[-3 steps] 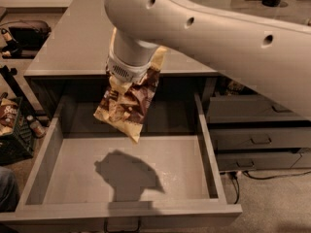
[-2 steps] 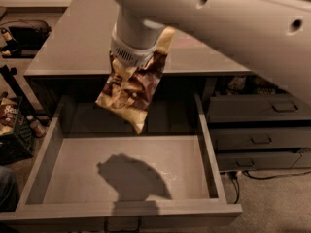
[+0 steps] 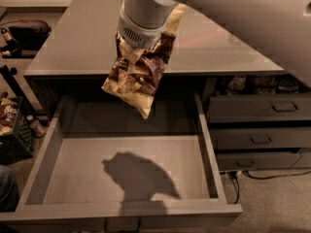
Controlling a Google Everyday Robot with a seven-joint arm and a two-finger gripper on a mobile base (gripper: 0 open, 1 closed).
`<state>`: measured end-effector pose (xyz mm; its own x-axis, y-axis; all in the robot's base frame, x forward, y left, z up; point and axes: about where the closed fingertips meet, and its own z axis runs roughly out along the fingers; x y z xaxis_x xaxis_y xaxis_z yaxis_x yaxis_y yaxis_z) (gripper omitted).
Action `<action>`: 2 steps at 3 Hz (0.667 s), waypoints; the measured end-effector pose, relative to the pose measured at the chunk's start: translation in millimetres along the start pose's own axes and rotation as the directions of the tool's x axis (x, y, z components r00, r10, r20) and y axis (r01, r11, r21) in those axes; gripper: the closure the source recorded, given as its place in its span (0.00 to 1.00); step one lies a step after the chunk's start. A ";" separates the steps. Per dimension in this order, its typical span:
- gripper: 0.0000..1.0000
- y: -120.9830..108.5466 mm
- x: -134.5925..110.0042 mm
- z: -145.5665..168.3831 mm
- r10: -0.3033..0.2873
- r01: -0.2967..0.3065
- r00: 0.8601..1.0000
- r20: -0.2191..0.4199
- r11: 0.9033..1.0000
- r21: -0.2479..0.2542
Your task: Pick brown chip bag from top drawer and place on counter
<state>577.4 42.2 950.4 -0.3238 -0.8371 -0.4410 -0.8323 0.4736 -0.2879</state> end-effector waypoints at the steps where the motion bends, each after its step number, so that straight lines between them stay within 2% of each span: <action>1: 1.00 -30.8 -10.5 0.6 0.006 -0.006 0.999 0.046 1.000 0.010; 2: 1.00 -93.6 -25.9 10.9 -0.018 0.018 0.998 0.062 1.000 0.011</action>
Offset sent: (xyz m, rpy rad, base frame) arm 0.1433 -0.0346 0.0713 0.0707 -0.0966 0.0337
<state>668.6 22.6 979.5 -0.2799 -0.8272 -0.4873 -0.8329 0.4617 -0.3052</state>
